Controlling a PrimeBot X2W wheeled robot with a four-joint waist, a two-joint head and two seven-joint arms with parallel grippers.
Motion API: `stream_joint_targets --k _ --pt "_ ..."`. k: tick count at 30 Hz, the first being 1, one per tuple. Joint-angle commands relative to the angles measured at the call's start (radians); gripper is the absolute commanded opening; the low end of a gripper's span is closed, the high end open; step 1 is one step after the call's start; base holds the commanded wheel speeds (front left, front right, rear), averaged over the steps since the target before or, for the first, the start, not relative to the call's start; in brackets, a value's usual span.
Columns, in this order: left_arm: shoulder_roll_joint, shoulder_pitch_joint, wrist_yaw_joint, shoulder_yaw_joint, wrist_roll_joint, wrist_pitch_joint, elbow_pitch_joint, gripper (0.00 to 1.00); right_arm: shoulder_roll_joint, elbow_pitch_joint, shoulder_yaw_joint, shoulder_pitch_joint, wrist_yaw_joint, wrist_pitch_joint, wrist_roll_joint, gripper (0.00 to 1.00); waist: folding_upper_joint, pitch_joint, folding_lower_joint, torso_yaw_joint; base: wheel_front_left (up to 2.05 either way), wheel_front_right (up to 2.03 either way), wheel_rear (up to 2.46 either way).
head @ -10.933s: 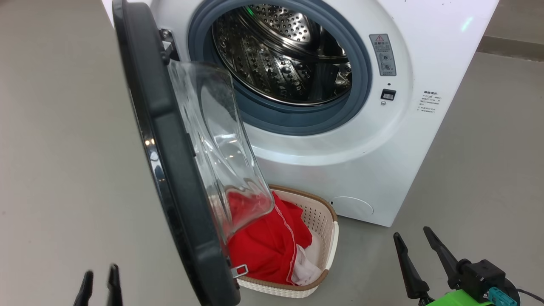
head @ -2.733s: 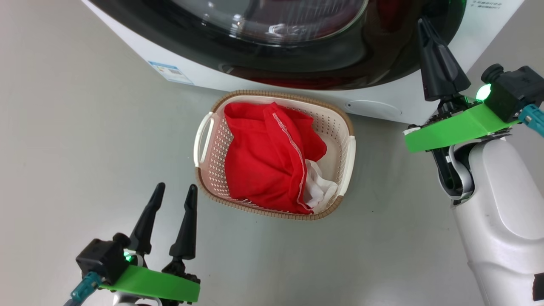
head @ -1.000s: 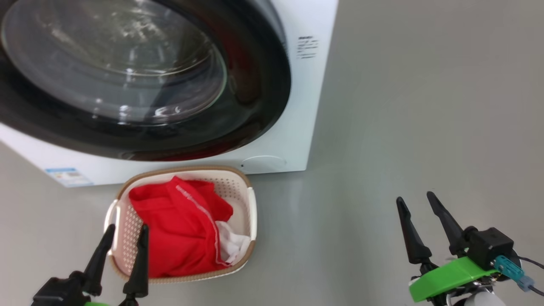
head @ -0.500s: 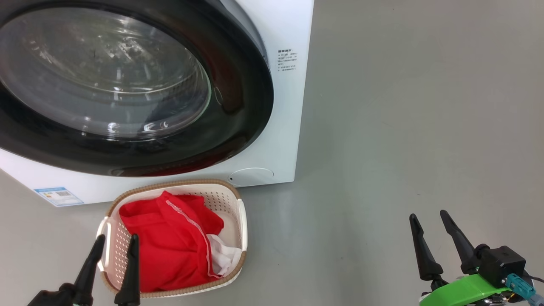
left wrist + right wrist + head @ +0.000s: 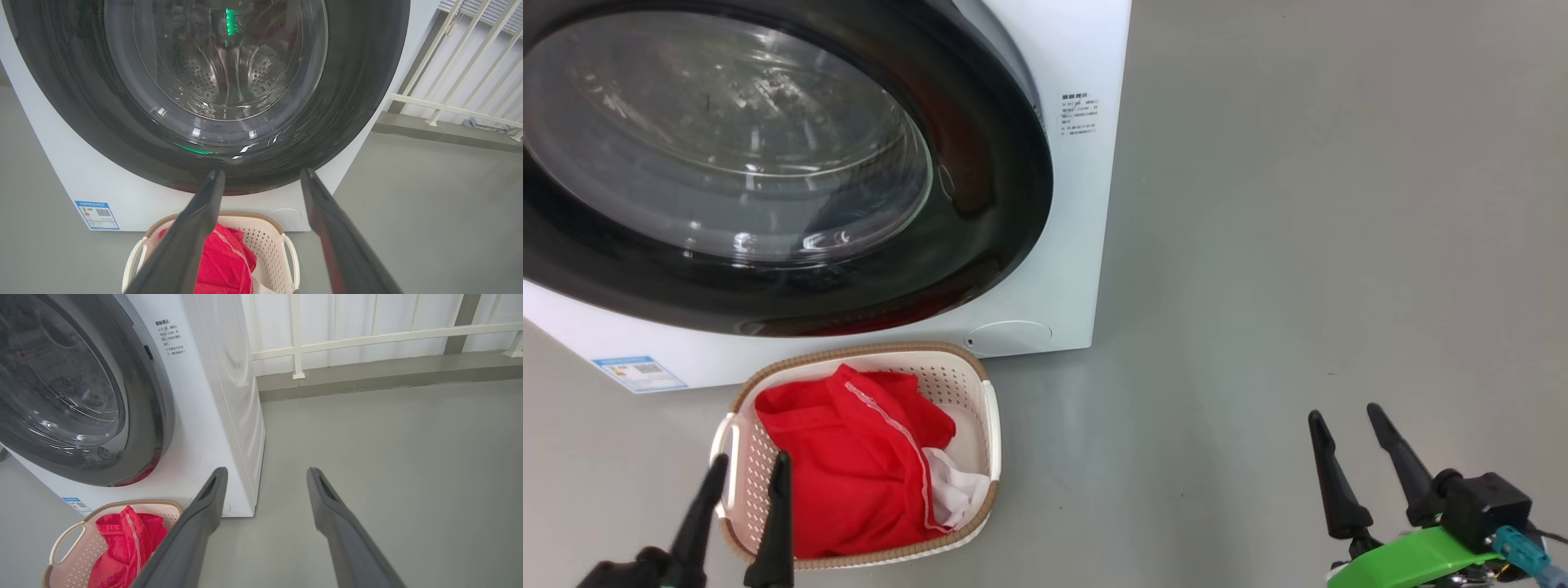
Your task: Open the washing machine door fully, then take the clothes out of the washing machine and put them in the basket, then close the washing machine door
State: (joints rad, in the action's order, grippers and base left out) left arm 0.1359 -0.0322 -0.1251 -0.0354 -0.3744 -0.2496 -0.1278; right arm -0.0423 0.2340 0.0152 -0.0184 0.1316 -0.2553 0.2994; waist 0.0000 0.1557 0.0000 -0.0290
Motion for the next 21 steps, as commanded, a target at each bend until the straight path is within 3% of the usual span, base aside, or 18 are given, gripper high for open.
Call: stream_joint_targets --k 1,6,13,21 --pt "0.0 0.0 0.0 0.001 -0.003 0.0 0.0 0.0 0.0 0.0 0.0 0.0 0.0 0.0 0.0 0.0 0.0 0.0 0.0 0.0 0.0 0.0 0.0" --pt "-0.029 -0.006 0.002 0.012 -0.006 0.003 -0.06 0.0 0.017 0.061 -0.002 -0.001 0.0 0.0 0.0 0.0 0.0 0.001 0.0 0.001 0.0 0.0 0.0" --pt "-0.029 -0.003 0.002 0.012 -0.079 0.019 -0.055 0.0 0.01 0.051 -0.004 0.001 0.0 0.014 0.08 0.0 0.0 -0.01 0.0022 0.002 0.0 0.0 0.0" --pt "-0.029 0.009 0.002 0.011 -0.162 0.038 -0.064 0.0 0.002 0.052 -0.006 0.012 0.0 0.031 0.171 0.0 0.0 -0.018 0.0 0.004 0.0 0.0 0.0"
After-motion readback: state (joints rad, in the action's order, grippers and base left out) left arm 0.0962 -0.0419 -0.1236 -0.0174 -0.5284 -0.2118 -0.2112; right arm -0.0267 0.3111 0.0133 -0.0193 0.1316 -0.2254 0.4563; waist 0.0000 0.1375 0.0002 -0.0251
